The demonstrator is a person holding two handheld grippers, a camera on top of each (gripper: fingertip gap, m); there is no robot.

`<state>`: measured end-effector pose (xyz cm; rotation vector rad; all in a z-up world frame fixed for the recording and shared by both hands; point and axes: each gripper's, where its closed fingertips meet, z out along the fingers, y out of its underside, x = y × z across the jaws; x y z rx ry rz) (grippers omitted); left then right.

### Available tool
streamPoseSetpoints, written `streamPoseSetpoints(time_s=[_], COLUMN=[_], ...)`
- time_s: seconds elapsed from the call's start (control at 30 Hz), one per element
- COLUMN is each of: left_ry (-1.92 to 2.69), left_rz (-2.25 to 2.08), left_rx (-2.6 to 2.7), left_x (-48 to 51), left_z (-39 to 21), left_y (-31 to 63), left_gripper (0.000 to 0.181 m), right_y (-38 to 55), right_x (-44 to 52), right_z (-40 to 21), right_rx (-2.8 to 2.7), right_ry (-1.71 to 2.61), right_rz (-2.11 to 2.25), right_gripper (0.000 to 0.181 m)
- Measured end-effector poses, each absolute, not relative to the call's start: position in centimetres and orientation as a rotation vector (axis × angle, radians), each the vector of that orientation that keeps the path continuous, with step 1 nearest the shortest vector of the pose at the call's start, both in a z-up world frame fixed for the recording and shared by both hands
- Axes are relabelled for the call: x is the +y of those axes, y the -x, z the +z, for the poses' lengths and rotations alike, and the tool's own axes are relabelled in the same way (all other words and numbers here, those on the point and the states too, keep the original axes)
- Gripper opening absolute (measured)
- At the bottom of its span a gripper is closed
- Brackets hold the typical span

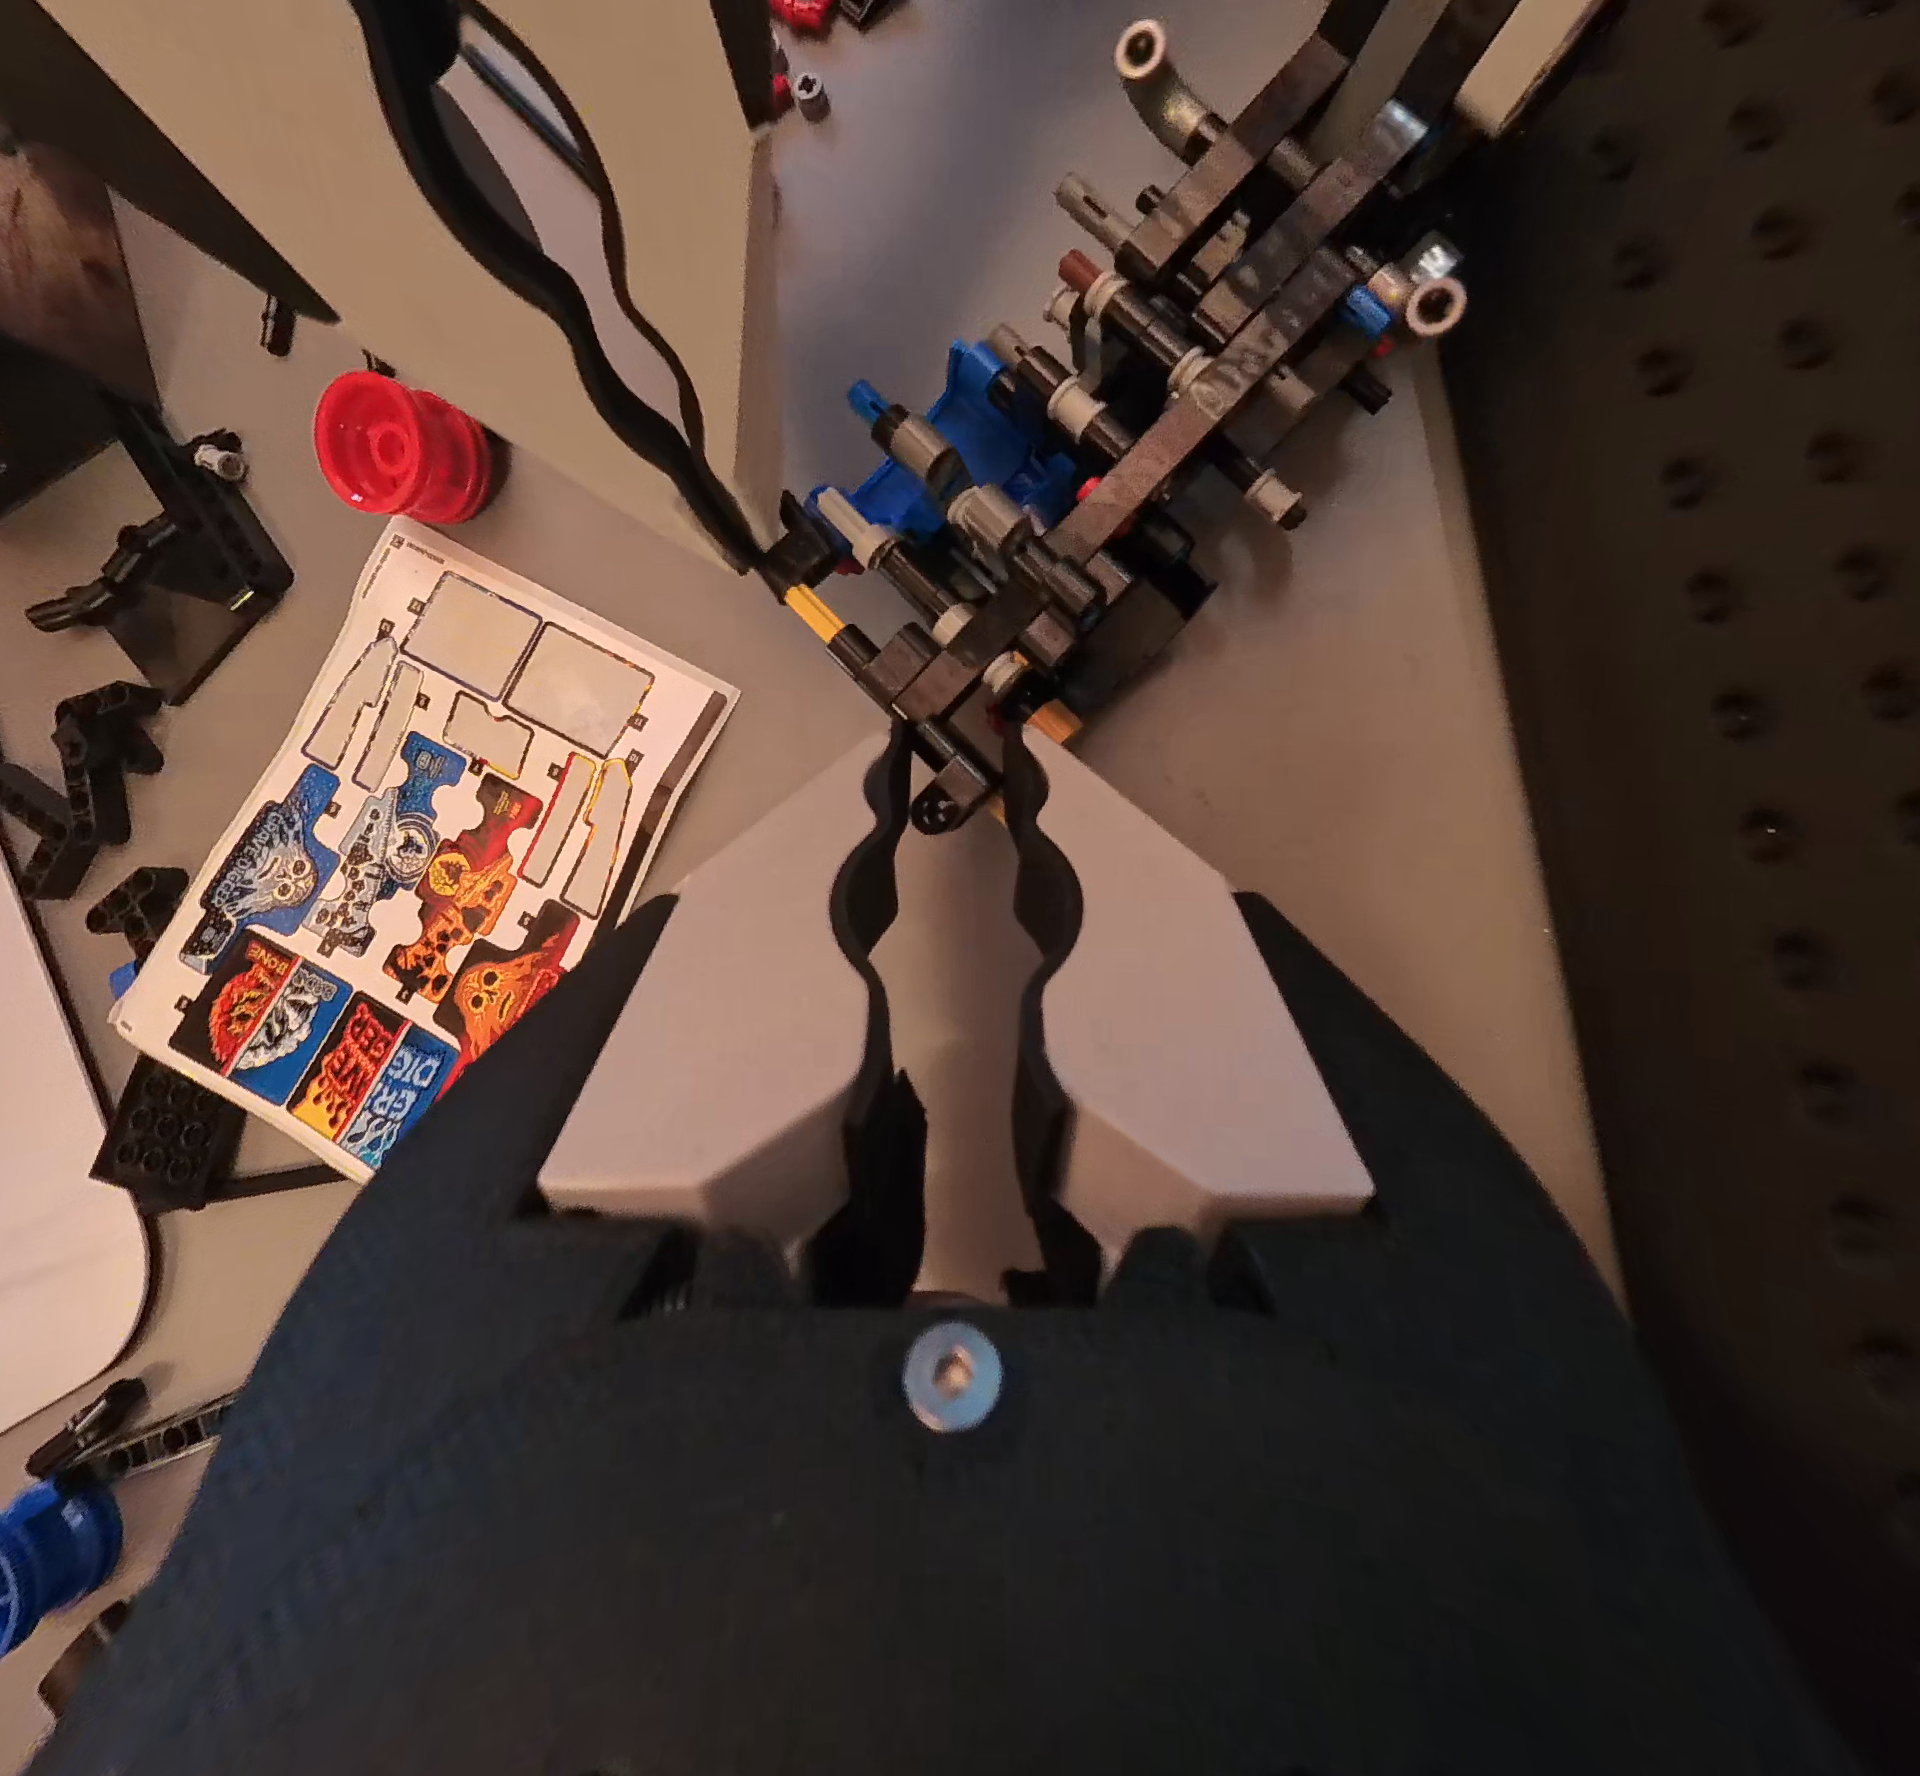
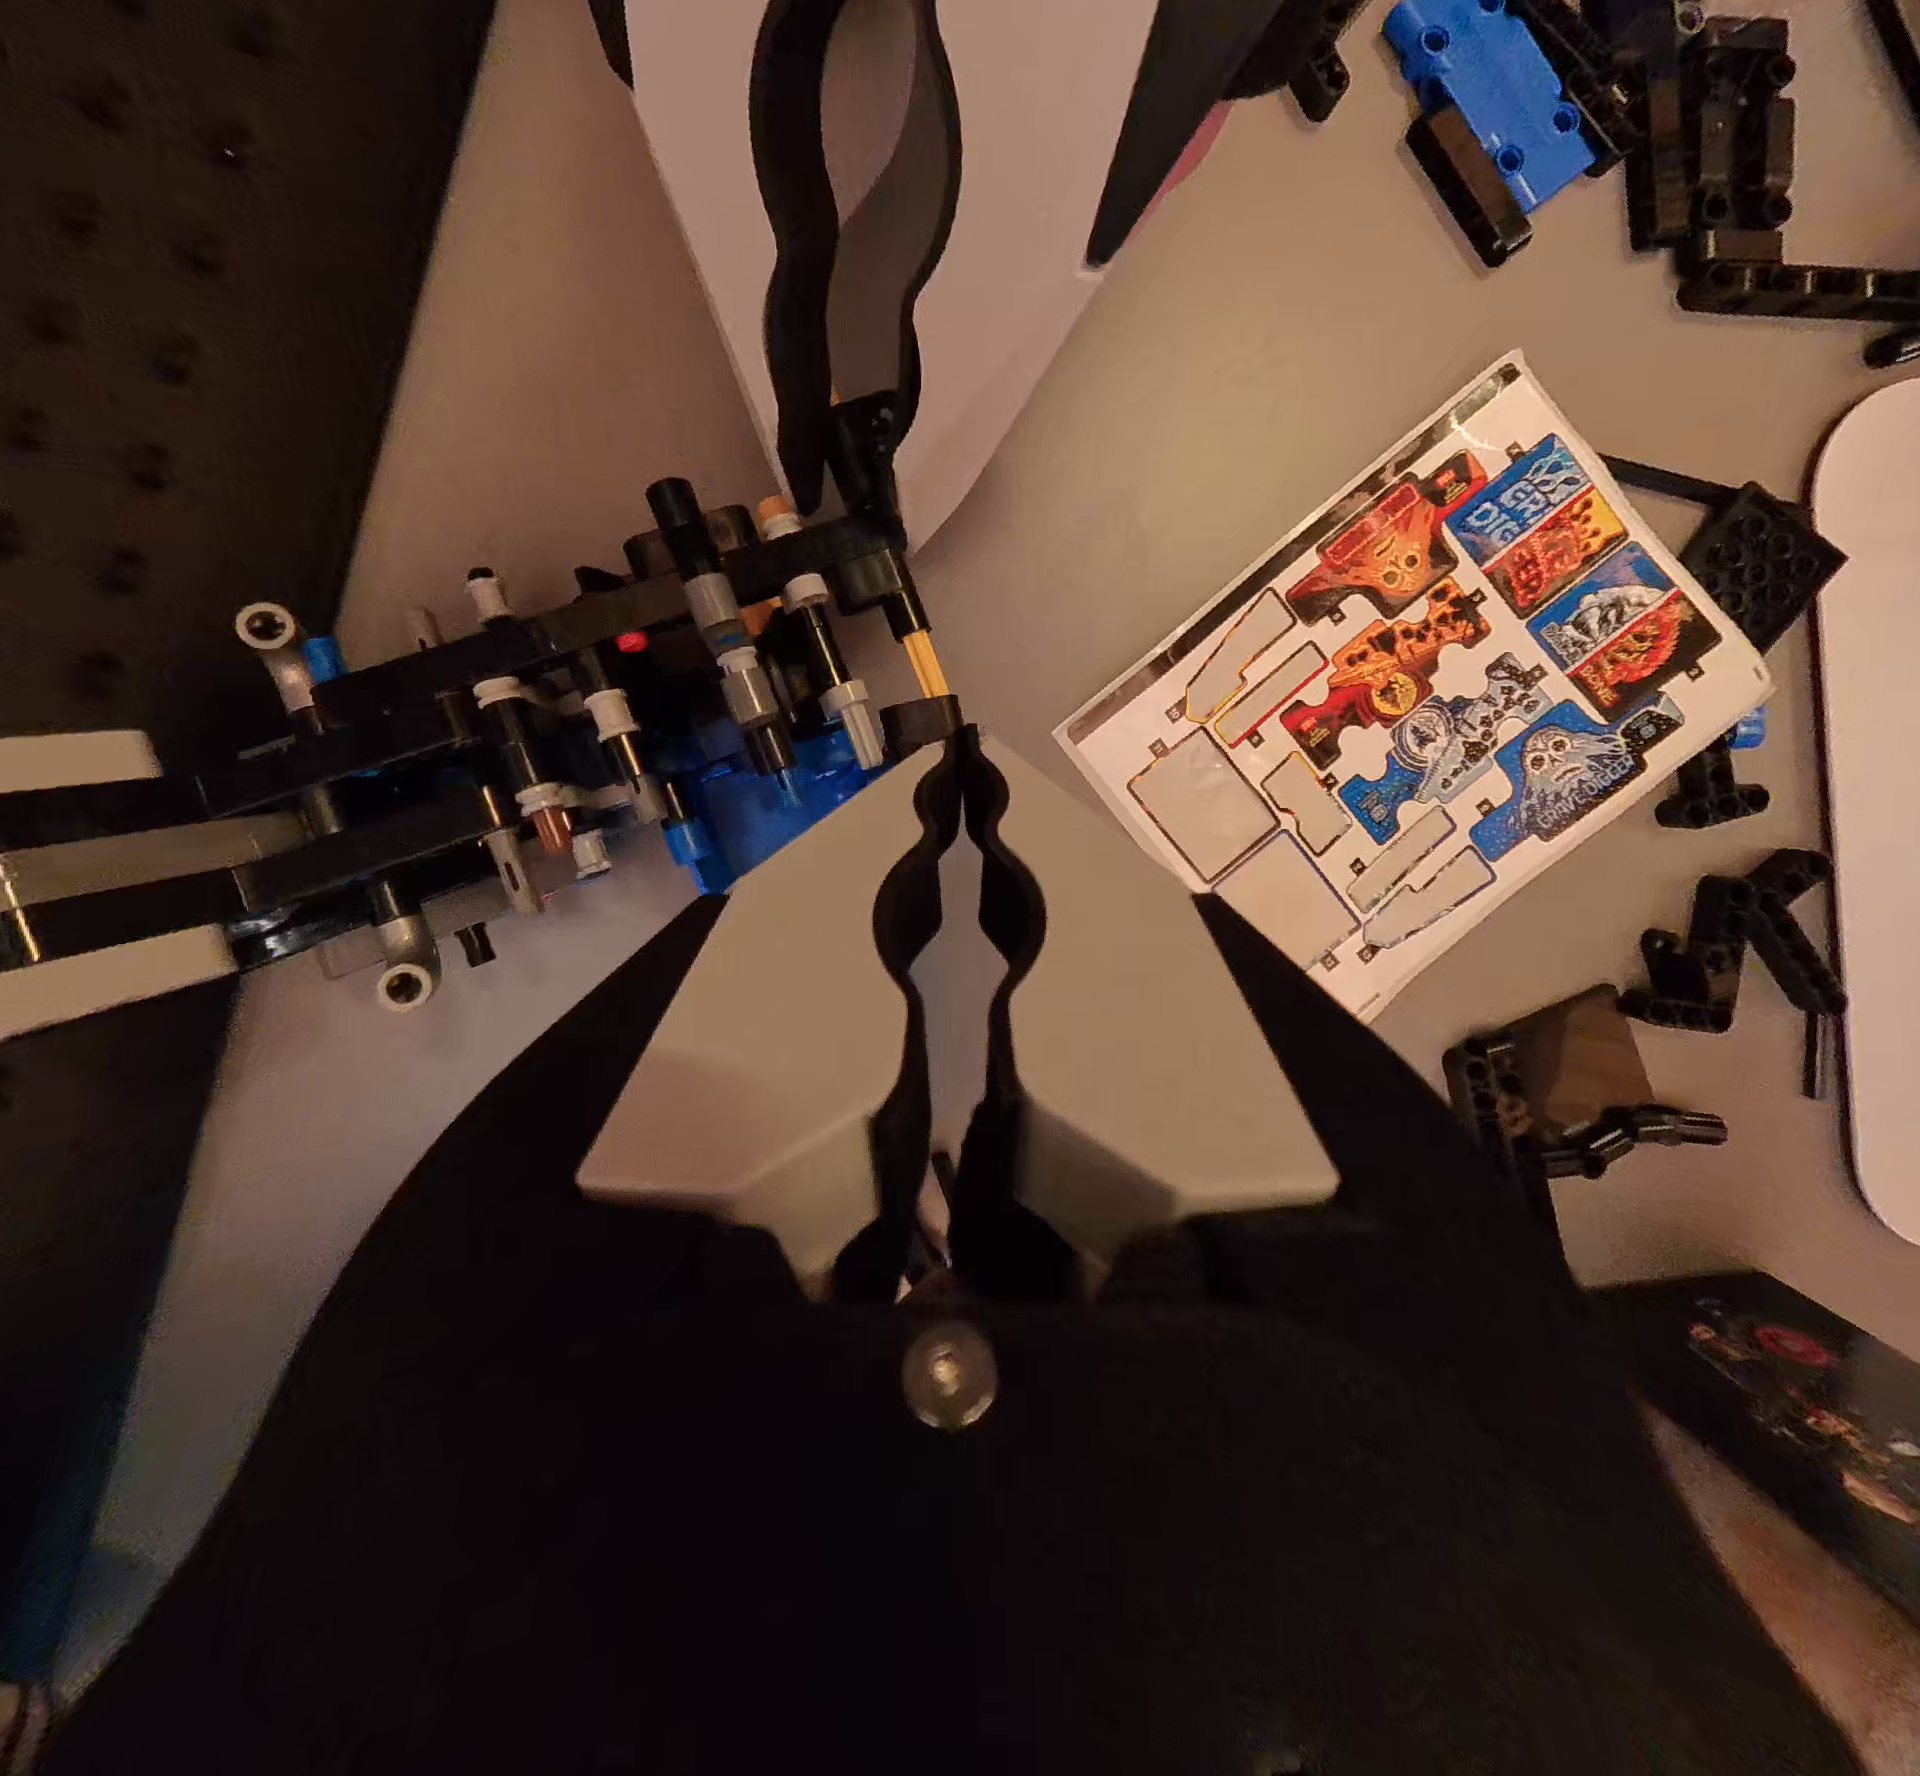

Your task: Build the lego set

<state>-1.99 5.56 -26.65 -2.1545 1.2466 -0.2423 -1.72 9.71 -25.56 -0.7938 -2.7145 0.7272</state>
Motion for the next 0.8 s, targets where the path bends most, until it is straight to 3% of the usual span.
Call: streamPoseSetpoints(time_s=[0.47, 0.67, 0.8], left_ry=[2.153, 2.143, 2.137], left_rz=[-0.214, -0.207, -0.207], left_rx=[1.24, 1.238, 1.237], left_x=[5.8, 5.9, 6.0], left_z=[-26.8, -26.7, -26.7], left_y=[2.1, 2.1, 2.1], left_gripper=[0.015, 0.015, 0.015], right_y=[1.8, 1.4, 1.5], right_x=[9.5, 10.0, 9.9], right_z=[-25.2, -24.6, -25.2], right_rx=[-2.694, -2.673, -2.686], right_ry=[0.79, 0.819, 0.807], right_rz=[0.787, 0.959, 1.02], right_gripper=[0.0, 0.017, 0.014])
